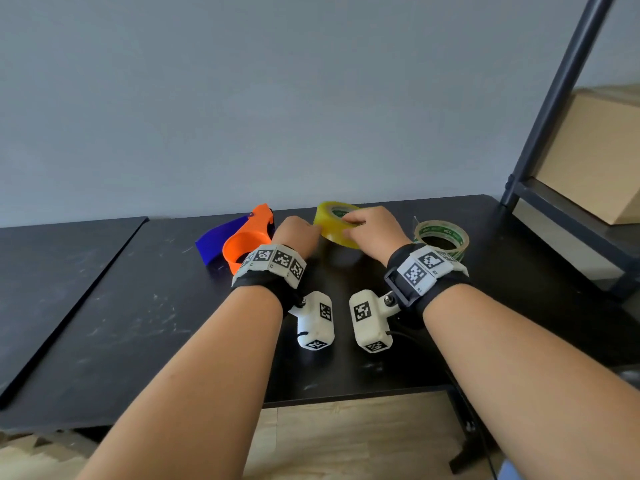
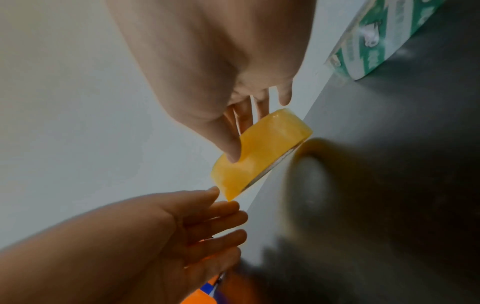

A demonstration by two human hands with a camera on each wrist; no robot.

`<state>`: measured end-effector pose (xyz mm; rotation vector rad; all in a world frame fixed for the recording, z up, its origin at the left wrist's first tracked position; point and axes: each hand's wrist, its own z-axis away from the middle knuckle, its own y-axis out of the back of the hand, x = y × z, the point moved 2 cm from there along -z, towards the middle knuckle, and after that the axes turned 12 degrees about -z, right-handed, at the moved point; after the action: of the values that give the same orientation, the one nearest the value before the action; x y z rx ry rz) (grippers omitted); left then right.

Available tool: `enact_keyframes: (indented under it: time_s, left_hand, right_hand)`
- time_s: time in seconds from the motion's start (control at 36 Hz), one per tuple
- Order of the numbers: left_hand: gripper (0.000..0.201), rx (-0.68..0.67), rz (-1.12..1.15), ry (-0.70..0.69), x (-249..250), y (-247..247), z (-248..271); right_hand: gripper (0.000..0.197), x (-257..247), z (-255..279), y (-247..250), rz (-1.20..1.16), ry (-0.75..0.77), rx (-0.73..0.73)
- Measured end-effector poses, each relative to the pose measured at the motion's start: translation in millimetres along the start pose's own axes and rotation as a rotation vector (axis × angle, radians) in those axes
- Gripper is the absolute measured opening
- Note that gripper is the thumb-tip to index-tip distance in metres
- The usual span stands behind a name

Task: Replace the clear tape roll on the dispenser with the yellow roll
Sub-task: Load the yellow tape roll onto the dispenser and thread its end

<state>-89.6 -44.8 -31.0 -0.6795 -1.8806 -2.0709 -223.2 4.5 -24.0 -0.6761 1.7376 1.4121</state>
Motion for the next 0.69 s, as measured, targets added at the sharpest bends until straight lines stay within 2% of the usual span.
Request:
enact_keyframes:
  time_s: [0.06,0.17,0.25,0.36,0.47,0.64,0.69]
  left_hand:
    - [0.029,0.038,0.164,-0.018,-0.8,1.0,-7.3]
    - [0.010,0.077,0.487,-0.017,1.0,1.8,-18.1]
    - [0.029,0.095,0.647,-0.011,3.4,3.3,-27.3]
    - [0.038,0.102,0.727,-0.062,1.4,5.9,-34.8]
    - [0.048,0.048,0.781,-0.109,-1.6,7.1,-37.1]
    - [0.056,-0.021,0.774,-0.189,-3.3,8.6,-40.3]
    - [0.061,-0.028,0.771,-0.211,-3.0,8.0,-42.7]
  right_hand:
    - [0.039,0.0,-3.2,0.6,-0.100,-0.009,0.019]
    - [0.035,-4.6,-8.6,3.4,-0.389,0.010,0.047]
    - [0.036,-7.4,-14.9,3.6,-0.496,0.001,0.063]
    - [0.036,-5.7,-22.2,3.3,-0.616,-0.010,0.055]
    - [0.032,-3.9,-26.0,2.5,-0.685,-0.016,0.052]
    - [0.018,-6.7,-32.3,0.4,-0.702,0.013,0.035]
    - [0.020,-9.5,-34.1,-0.1,-0.693,0.017,0.038]
